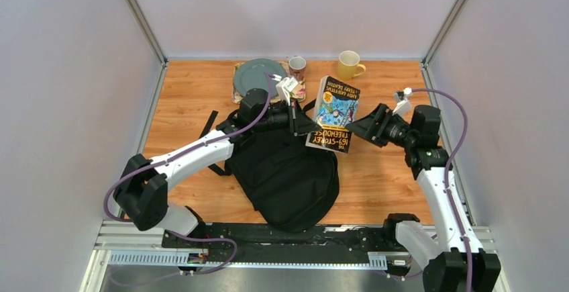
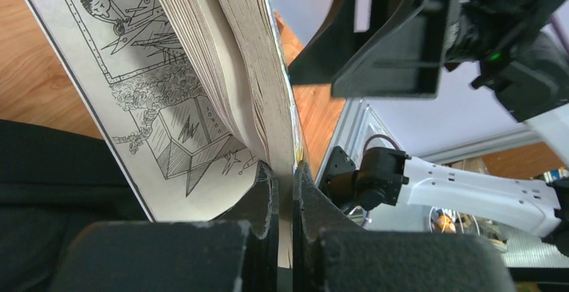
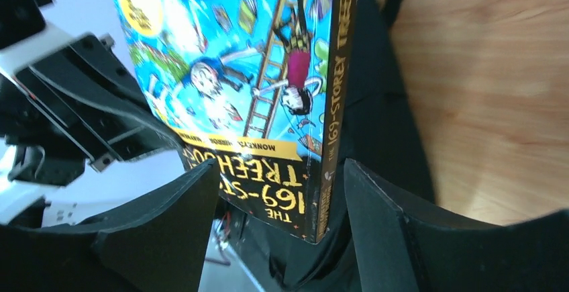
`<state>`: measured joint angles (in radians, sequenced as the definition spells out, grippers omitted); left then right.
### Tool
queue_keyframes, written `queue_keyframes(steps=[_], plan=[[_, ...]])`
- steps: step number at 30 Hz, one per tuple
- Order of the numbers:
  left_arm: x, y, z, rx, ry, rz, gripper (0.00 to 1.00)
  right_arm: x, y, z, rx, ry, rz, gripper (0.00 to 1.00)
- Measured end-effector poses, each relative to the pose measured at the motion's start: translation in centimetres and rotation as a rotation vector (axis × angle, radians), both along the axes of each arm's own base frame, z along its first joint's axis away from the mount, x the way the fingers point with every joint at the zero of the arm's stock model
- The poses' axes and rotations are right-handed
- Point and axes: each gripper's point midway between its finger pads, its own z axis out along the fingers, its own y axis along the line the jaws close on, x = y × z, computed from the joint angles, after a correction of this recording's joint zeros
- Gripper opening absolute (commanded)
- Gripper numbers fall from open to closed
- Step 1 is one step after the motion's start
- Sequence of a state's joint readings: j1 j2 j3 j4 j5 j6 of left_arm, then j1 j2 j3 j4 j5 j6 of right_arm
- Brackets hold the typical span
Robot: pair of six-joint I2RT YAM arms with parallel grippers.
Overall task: Pack the student bag
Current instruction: Pick up the book from the center of the board.
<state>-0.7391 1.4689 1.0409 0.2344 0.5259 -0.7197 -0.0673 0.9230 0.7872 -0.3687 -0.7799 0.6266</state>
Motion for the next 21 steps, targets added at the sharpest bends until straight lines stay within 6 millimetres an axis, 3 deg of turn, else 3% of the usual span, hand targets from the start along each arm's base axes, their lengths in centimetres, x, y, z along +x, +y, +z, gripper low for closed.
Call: queue_keyframes(steps=[3,7,16,21], plan=[[-0.8,0.7,1.3,-0.017,-0.038,-0.004,0.00,-1.6,2.5,-1.0,0.041,0.002,0.078,0.73],[-2.0,2.1,2.0,-0.033,-0.077,0.001,0.00,-2.3,4.0,-2.0,0.068,0.018,0.127,0.74],[-4.8,4.1,0.3,-0.046,-0.077,-0.022,0.00,-4.9,7.6,-0.8,0.136,-0.031,0.277,0.74],[-6.3,4.5,0.4,-0.095,-0.053,-0.060,0.00,-6.5,8.1,-0.9,0.170,-0.041,0.306,0.74]])
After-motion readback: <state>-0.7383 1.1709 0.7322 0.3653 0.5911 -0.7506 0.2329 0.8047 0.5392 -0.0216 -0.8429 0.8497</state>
